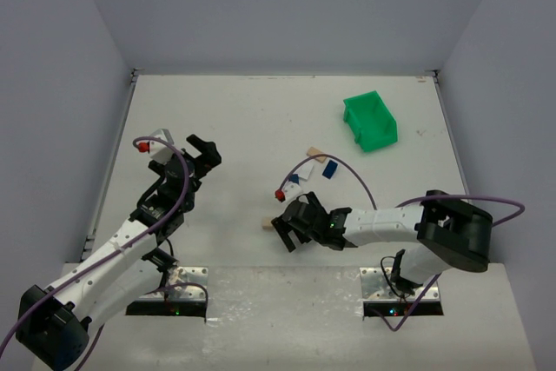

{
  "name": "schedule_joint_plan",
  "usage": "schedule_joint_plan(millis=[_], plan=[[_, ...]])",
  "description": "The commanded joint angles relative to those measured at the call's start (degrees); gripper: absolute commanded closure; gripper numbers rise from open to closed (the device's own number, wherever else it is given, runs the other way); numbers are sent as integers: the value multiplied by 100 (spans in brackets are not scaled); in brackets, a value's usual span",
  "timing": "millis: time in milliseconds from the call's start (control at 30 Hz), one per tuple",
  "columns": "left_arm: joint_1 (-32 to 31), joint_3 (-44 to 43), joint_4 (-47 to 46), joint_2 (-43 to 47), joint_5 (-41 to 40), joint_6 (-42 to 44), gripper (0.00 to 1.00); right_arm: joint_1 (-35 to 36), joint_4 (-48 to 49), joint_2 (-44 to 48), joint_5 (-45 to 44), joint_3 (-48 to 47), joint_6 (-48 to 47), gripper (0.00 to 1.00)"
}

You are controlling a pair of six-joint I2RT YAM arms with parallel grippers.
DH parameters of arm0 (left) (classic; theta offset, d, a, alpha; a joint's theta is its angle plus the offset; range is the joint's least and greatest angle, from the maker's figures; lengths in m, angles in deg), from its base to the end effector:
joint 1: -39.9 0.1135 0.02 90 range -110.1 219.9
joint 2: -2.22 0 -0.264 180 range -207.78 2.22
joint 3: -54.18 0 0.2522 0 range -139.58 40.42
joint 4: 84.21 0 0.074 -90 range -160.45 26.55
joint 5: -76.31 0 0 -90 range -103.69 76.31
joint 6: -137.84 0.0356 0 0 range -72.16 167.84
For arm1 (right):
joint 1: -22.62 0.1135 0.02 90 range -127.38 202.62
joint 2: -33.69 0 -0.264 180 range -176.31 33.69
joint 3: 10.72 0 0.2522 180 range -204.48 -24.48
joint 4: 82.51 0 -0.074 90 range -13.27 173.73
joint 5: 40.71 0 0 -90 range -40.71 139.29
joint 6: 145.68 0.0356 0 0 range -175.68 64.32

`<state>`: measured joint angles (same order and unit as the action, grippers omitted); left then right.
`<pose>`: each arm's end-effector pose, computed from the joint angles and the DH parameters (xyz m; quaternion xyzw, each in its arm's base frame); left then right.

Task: Build the wood block tower

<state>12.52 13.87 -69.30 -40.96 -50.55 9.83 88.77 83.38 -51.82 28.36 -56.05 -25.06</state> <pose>0.1670 -0.0624 0.2502 -0.2565 0.7459 -0.0871 0.6085 0.1146 0.2277 0.1269 -0.2326 0.9084 0.1106 0.3295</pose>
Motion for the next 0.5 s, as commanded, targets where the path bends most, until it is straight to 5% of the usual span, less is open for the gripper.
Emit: schedule_joint_plan(millis=[0, 467], plan=[[39, -88, -210, 11, -67, -2, 0, 24, -132, -194, -327, -28, -45, 1], [40, -88, -212, 38, -50, 13, 0, -84, -132, -352, -667, -85, 121, 1]])
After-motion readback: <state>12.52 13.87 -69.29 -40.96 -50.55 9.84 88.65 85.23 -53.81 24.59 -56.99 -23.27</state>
